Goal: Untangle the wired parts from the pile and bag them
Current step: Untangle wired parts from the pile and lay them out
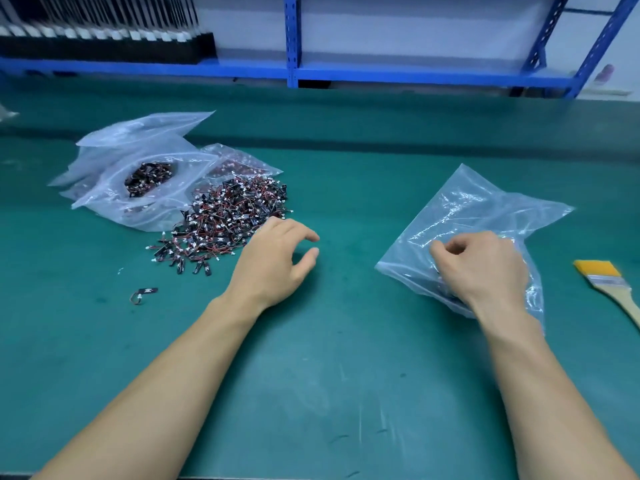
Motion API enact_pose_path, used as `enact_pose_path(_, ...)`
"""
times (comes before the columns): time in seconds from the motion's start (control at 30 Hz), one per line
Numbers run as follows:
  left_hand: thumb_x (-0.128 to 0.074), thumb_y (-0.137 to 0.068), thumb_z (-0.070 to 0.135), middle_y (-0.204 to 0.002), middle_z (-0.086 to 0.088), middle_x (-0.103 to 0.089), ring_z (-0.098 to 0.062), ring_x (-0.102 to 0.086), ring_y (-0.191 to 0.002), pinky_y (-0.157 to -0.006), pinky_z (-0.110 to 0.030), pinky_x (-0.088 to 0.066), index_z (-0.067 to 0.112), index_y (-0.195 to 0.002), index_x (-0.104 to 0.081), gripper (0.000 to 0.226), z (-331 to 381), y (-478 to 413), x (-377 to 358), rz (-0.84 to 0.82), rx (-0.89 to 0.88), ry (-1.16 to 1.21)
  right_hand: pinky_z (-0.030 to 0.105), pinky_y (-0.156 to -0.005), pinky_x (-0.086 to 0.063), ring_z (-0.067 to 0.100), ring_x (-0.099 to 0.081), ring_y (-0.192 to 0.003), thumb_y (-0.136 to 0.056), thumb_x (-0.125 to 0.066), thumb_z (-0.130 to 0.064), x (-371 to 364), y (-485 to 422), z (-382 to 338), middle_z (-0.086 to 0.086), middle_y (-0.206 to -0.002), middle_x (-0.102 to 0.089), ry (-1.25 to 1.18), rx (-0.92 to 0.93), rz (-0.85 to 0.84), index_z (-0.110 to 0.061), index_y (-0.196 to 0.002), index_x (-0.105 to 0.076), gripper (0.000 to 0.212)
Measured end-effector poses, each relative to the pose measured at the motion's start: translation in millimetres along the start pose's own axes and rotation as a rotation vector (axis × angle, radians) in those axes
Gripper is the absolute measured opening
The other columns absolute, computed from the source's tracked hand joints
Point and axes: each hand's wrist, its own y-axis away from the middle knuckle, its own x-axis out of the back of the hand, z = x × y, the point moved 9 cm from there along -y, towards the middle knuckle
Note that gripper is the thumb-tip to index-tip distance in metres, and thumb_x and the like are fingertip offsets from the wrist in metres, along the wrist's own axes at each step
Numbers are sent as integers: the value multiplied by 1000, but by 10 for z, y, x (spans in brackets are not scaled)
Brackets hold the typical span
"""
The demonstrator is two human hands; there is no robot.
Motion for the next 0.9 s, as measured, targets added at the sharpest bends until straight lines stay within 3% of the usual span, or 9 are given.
enact_pose_path(0.13,-54,-98,33,-139,0,-55,-25,-44,-127,-108,-39,-37,16,-136,-56,42,-440,-41,-109,-120,237,-131,33,-69,-43,25,-58,-80,-89,-65,-30,-63,185,-478,-2,-77,-69,-216,294,-2,-22,-79,-75,16)
enact_pose_path(0.23,-48,-99,38,-149,0,-47,-25,-39,-135,-111,-40,-35,17,-142,-50,48,-474,-22,-240,-224,238,-203,36,-84,-47,21,-58,-95,-91,-68,-31,-353,416,-910,-5,-99,-71,-228,538,-157,-20,-95,-75,14)
enact_pose_path(0.3,-49,-99,37,-146,0,-50,-24,-42,-133,-111,-39,-35,17,-139,-54,45,-401,-17,-260,-219,189,-209,36,-85,-48,17,-56,-100,-93,-64,-39,-531,470,-1107,-9,-108,-68,-169,609,-209,-23,-102,-73,21)
enact_pose_path(0.5,-66,-91,24,-114,5,-67,-17,-55,-109,-99,-34,-42,21,-119,-67,28,-77,34,-242,-245,-45,92,31,-71,-39,21,-62,-97,-90,-56,-45,-830,235,-1153,-12,-97,-66,-46,429,-246,-29,-106,-62,23)
enact_pose_path(0.63,-71,-85,15,-94,16,-69,-8,-61,-91,-87,-29,-48,21,-107,-69,23,-149,-10,-99,-122,8,263,34,-71,-47,27,-62,-89,-84,-55,-45,-829,71,-803,-8,-86,-68,29,266,-260,-30,-93,-59,17)
enact_pose_path(0.73,-66,-88,16,-111,9,-67,-15,-56,-105,-97,-35,-44,20,-117,-65,30,-392,-69,9,-14,144,103,33,-66,-44,26,-62,-85,-81,-57,-42,-754,-28,-572,-8,-82,-67,41,167,-253,-30,-83,-61,13)
enact_pose_path(0.8,-63,-90,20,-129,2,-61,-23,-49,-120,-109,-39,-36,19,-130,-59,40,-550,-75,-48,-89,240,-22,32,-66,-45,25,-61,-83,-82,-57,-40,-713,-48,-550,-10,-79,-66,24,156,-240,-30,-82,-61,11)
enact_pose_path(0.9,-61,-92,23,-135,2,-58,-24,-44,-127,-113,-43,-32,21,-133,-59,41,-549,-58,-154,-192,218,-78,32,-65,-45,20,-60,-80,-84,-59,-36,-652,-8,-674,-14,-72,-64,-68,233,-196,-30,-85,-63,8)
